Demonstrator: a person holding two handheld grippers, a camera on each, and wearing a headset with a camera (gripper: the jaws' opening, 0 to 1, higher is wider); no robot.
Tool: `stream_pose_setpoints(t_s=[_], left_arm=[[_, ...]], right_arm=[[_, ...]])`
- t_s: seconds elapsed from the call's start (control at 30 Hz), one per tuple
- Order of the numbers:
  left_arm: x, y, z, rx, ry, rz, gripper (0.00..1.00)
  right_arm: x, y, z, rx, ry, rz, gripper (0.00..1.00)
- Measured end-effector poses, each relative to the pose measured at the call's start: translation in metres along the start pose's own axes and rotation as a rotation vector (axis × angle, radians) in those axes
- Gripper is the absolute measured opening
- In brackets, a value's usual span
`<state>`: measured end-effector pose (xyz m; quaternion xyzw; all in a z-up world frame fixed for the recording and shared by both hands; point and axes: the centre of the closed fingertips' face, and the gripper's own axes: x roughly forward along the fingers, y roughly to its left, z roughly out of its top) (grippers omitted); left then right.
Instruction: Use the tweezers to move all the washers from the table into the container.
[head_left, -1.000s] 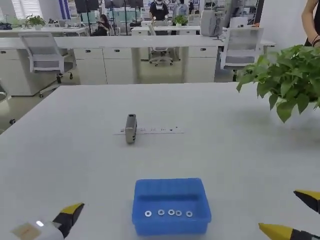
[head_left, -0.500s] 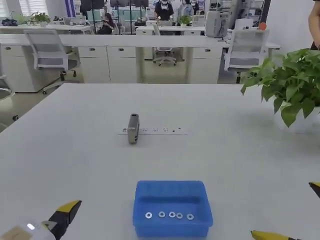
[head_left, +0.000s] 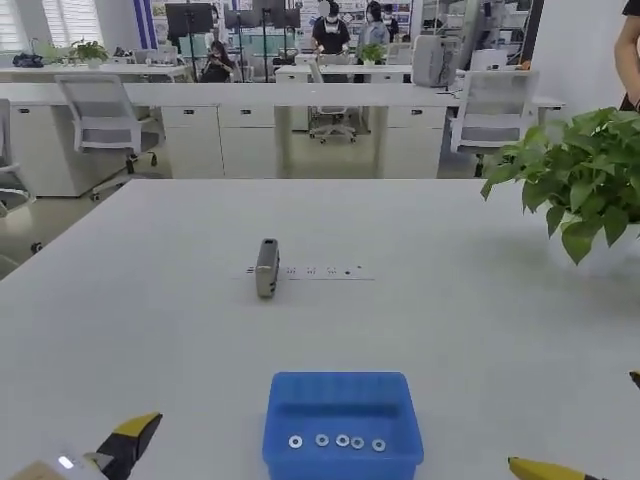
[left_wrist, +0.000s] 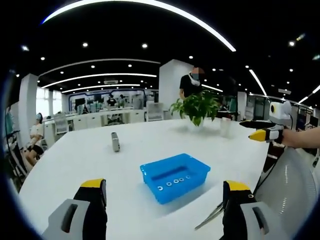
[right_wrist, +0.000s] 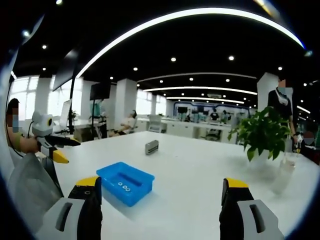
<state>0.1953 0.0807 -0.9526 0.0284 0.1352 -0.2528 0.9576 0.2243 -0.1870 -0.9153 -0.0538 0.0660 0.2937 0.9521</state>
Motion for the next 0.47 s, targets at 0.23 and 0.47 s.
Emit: stream_pose_setpoints(t_s=[0.23,0.47], left_arm=[[0.0,0.001,0.0,0.009,0.005,0.003,0.99],[-0.004,0.006,0.004,0.03,-0.019,0.043,0.99]], right_arm=[[-0.003,-0.006,-0.001,0.048,-0.005,-0.024,0.99],[0.0,-0.007,-0.015,0.066,0.056,-0.028,0.99]])
